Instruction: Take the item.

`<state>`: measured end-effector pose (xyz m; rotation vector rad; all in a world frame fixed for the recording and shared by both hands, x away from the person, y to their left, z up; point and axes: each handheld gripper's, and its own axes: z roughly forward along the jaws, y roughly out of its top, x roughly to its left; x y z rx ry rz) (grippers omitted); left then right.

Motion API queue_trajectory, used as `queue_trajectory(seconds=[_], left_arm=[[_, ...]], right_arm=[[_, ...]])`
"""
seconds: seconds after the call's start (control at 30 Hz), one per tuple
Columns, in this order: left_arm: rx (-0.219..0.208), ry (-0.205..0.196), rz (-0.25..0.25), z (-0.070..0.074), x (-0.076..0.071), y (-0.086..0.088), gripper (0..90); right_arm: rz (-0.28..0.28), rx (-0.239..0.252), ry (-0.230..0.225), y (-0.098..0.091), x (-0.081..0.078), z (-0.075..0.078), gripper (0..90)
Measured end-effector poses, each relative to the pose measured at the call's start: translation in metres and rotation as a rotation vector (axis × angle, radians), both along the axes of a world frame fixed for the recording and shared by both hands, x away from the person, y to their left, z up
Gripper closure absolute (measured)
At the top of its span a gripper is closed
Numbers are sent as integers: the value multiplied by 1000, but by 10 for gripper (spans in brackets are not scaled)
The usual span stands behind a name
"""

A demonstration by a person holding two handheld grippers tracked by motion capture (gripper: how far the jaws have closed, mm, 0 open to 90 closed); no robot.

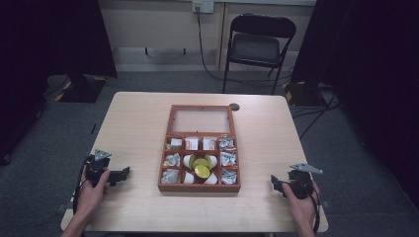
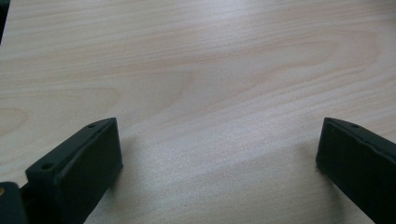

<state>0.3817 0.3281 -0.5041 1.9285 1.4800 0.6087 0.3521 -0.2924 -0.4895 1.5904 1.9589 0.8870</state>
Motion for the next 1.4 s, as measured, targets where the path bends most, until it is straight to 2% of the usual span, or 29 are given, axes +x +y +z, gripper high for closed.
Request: queue_trajectory(seconds=[0.23, 0.33, 0.5, 0.7, 0.9, 1.13, 1.4], left_arm=[[6, 3, -2, 0, 0, -1, 0], [6, 3, -2, 0, 0, -1, 0], [4, 4, -2, 0, 0, -1, 0], [6, 3, -2, 0, 0, -1, 0], [6, 3, -2, 0, 0, -1, 0], [4, 4, -2, 0, 0, -1, 0], [2, 2, -5, 0, -1, -1, 0]], right_arm=[[21, 9, 8, 3, -1, 4, 192], [35, 37, 19, 3, -1, 5, 214], [47, 60, 8, 6, -2, 7, 214], [103, 61, -3, 15, -3, 10, 217], [142, 82, -12, 24, -4, 13, 223], [188, 80, -32, 36, -7, 20, 238], [232, 92, -26, 48, -5, 28, 268]])
